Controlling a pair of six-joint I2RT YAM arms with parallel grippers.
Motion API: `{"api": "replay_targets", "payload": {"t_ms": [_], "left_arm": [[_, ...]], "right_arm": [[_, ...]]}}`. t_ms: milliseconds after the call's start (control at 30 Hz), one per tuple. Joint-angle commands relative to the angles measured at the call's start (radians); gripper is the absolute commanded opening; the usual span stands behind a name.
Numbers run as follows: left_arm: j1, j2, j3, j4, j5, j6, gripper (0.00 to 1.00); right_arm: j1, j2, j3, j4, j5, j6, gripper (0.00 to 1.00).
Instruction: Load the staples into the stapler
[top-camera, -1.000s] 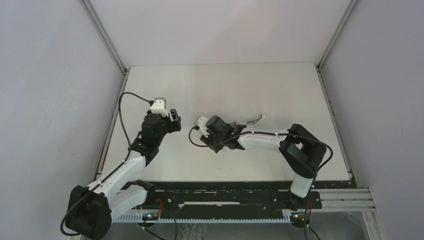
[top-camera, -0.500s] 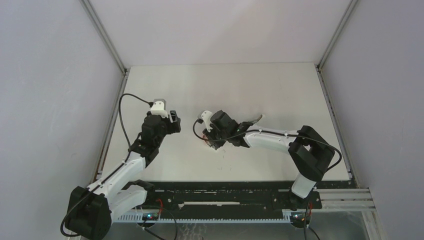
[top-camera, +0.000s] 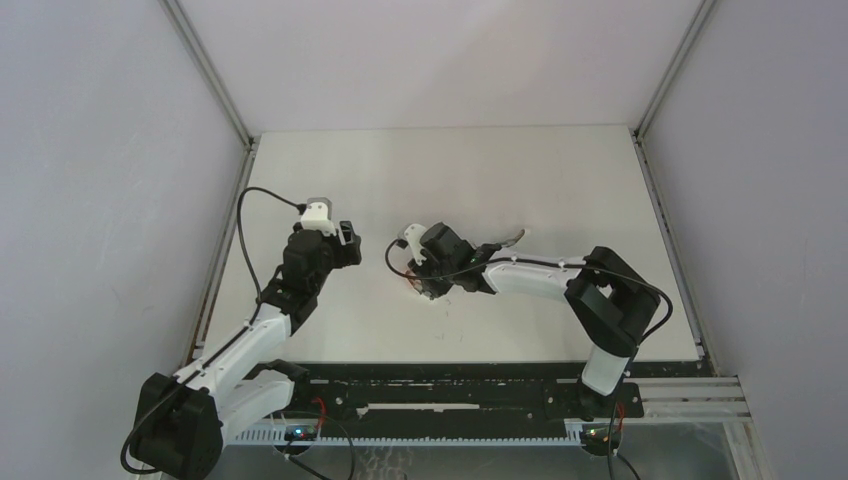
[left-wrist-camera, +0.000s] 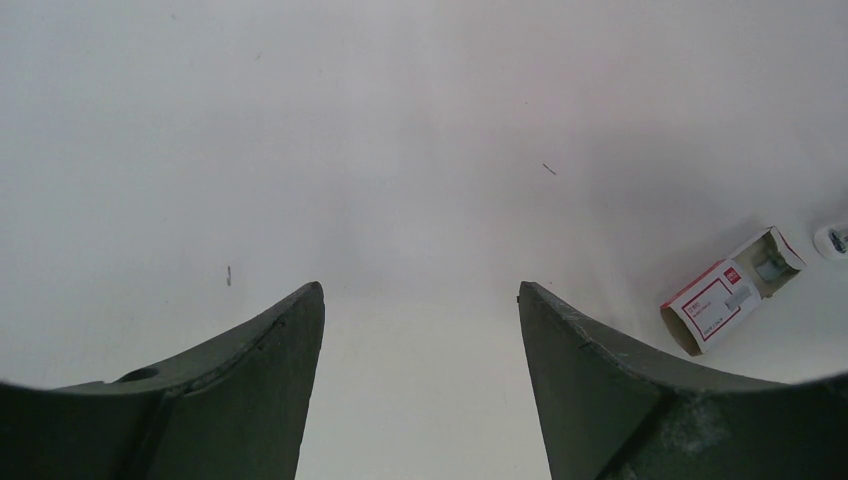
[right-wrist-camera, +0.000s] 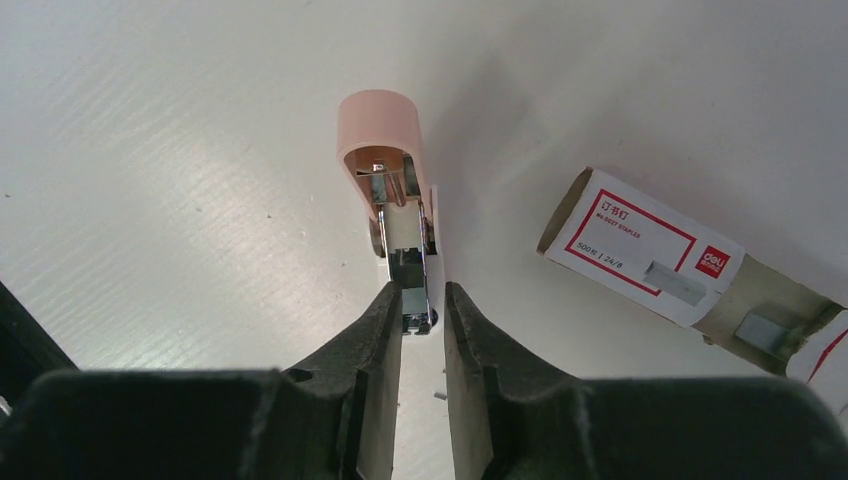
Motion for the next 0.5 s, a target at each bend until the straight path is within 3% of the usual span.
{"api": "replay_targets", "payload": {"t_ms": [0,467], "left_arm": [[0.007,-0.020,-0.015,0.040,-0.010,0.009,0.75],[0.009,-0.023,-0.016,0.040,-0.009,0.008,0.75]], "right_arm": [[-0.003,0.019,0.005,0.019,0.004,0.015,0.20],[-0.003,0.055,0.018,0.014,0.017,0.019,0.19]]}}
